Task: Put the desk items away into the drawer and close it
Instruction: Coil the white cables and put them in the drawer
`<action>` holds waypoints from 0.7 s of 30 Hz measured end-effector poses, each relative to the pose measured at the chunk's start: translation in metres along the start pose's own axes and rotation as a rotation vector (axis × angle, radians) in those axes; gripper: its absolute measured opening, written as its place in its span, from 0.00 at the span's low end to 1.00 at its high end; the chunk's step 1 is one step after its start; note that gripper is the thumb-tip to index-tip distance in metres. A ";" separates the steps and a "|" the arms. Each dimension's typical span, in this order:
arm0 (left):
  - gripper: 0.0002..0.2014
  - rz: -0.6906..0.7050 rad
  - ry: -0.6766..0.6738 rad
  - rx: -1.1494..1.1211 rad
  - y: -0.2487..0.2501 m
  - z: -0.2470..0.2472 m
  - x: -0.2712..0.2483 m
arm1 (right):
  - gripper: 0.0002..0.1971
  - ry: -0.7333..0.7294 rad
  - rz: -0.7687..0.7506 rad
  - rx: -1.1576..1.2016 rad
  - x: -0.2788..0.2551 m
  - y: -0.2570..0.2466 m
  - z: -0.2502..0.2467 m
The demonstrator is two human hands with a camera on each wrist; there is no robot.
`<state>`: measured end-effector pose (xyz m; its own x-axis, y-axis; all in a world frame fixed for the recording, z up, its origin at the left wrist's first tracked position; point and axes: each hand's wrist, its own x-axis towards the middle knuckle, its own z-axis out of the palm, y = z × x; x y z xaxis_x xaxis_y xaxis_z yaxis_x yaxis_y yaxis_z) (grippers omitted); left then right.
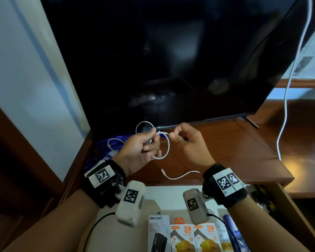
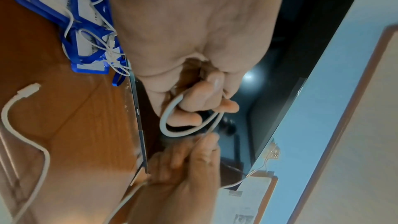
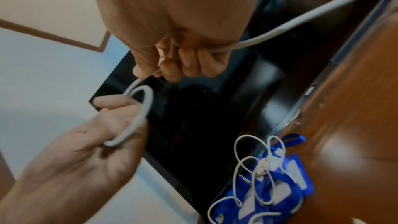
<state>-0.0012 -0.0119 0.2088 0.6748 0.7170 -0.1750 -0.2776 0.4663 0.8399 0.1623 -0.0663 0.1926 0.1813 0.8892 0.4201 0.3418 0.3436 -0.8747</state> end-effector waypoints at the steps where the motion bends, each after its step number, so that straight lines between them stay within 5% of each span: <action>1: 0.20 0.003 -0.009 -0.030 0.004 -0.002 -0.002 | 0.08 -0.002 0.008 0.032 -0.003 0.002 0.000; 11: 0.19 0.181 0.067 -0.298 0.033 -0.013 -0.005 | 0.09 0.204 0.126 0.068 -0.011 0.033 -0.013; 21: 0.17 0.325 0.229 -0.298 0.034 -0.012 0.005 | 0.09 0.112 -0.013 -0.403 -0.005 0.029 0.005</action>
<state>-0.0157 0.0137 0.2297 0.3629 0.9296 -0.0646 -0.6544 0.3036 0.6925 0.1671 -0.0592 0.1635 0.2660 0.8395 0.4737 0.6745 0.1890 -0.7137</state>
